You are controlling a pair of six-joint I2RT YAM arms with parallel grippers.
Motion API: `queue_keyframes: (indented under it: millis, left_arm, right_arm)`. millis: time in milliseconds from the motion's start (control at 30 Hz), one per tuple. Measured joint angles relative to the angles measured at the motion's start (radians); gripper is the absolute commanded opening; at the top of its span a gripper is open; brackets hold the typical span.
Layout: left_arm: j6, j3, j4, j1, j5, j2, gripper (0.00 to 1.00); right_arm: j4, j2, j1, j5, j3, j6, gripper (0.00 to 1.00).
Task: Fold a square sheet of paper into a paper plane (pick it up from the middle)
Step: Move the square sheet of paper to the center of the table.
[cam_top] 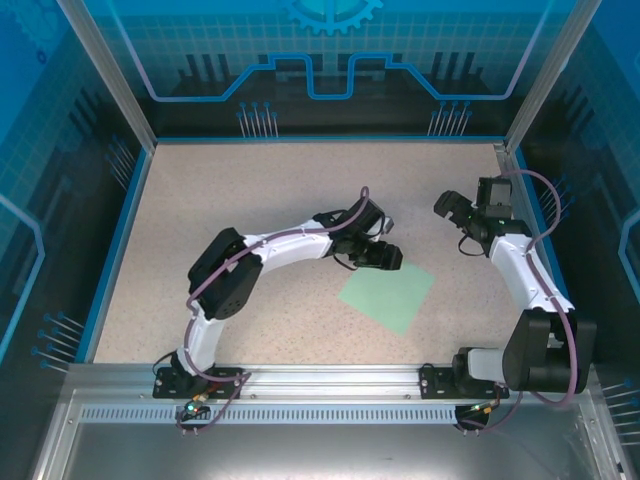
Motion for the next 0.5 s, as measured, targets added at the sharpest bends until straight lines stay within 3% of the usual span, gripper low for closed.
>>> queue_keyframes:
  millis: [500]
  left_arm:
    - [-0.063, 0.124, -0.116, 0.018, -0.034, 0.154, 0.64]
  right_arm:
    - [-0.06, 0.02, 0.0, -0.077, 0.001, 0.009, 0.99]
